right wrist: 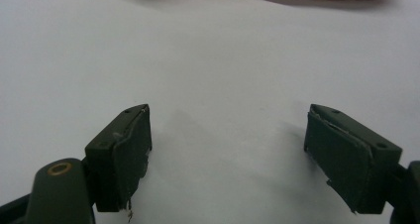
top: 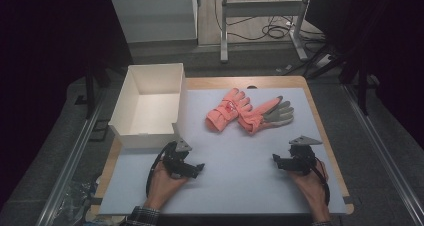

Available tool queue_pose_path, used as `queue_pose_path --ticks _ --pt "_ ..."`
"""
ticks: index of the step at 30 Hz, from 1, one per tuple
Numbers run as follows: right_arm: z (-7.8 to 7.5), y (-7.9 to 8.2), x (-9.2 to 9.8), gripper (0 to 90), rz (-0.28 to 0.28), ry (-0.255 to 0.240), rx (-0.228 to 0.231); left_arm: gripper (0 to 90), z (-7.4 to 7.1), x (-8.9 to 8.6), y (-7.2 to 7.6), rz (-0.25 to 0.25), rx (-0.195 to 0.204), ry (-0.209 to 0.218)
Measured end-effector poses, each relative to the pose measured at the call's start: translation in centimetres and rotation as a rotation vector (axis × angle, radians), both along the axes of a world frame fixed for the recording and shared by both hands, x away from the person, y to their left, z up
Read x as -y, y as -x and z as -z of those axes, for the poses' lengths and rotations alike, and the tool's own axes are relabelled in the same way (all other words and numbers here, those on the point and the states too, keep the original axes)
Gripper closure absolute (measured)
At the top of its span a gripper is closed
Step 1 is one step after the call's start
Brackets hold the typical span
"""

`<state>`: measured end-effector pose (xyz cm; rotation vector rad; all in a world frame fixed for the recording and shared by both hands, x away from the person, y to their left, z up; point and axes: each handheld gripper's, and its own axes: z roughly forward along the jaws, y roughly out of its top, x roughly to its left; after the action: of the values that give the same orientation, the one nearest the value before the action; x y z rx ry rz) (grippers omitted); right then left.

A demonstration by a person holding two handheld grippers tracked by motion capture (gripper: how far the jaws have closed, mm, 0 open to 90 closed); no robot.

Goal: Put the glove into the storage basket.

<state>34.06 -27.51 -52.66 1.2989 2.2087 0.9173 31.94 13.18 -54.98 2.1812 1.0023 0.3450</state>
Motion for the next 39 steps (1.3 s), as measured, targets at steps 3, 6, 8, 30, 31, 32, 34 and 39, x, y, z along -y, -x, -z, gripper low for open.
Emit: queue_pose_path --ticks 3,6,8,30,31,32,34,39 --pt "-0.5 -0.3 0.0 19.2 0.005 -0.007 -0.001 1.9 0.0 0.0 0.0 0.0 -0.001 0.001" --pt "-1.5 -0.7 0.0 19.7 0.011 -0.019 0.01 1.9 0.0 0.0 0.0 0.0 -0.001 0.001" --pt "-2.4 -1.2 -0.2 20.0 0.013 -0.034 0.021 2.0 0.0 0.0 0.0 0.0 -0.001 0.002" --pt "-5.6 -7.5 -2.8 44.2 0.019 -0.059 0.034 2.0 0.0 -0.2 -0.1 0.001 -0.007 0.015" --pt "-5.6 -7.5 -2.8 44.2 0.019 -0.059 0.034 2.1 0.0 -0.2 -0.1 0.001 -0.007 0.015" --pt "-5.8 -8.5 -3.2 47.3 0.03 -0.039 0.034 2.1 0.0 -0.2 -0.1 0.0 -0.007 0.017" --pt "-5.8 -9.3 -3.4 48.0 0.048 -0.027 0.034 2.2 0.0 -0.2 -0.1 0.003 -0.008 0.013" --pt "-5.7 -10.9 -3.3 47.1 0.096 -0.026 0.03 2.2 0.0 -0.3 -0.1 0.003 -0.008 0.017"
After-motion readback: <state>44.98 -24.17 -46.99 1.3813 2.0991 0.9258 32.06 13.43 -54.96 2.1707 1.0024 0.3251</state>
